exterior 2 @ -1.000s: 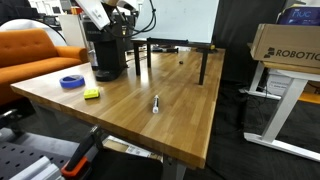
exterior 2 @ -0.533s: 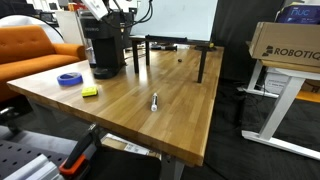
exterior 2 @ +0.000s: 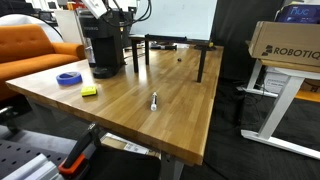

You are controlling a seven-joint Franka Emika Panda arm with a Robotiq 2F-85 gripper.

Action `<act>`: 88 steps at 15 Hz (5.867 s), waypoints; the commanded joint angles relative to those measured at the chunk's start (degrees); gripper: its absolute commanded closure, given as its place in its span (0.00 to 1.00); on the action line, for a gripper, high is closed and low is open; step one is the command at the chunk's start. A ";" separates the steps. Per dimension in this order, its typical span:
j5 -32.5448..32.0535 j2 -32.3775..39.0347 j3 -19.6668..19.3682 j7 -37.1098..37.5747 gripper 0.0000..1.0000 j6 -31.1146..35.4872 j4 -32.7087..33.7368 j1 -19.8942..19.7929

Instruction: Open the lid of the coffee machine chamber

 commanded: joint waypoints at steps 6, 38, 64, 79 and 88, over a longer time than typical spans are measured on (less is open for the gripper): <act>0.31 -0.66 0.70 -0.58 0.00 -1.63 0.42 -0.59; -0.80 -3.28 -0.60 8.74 0.00 -0.22 -3.01 -2.67; -0.44 -5.94 2.53 4.95 0.00 -0.88 -3.34 -0.67; -1.46 -9.23 3.27 3.70 0.00 -0.81 -0.66 -0.56; -10.84 -9.58 4.05 10.61 0.00 0.65 0.03 -0.41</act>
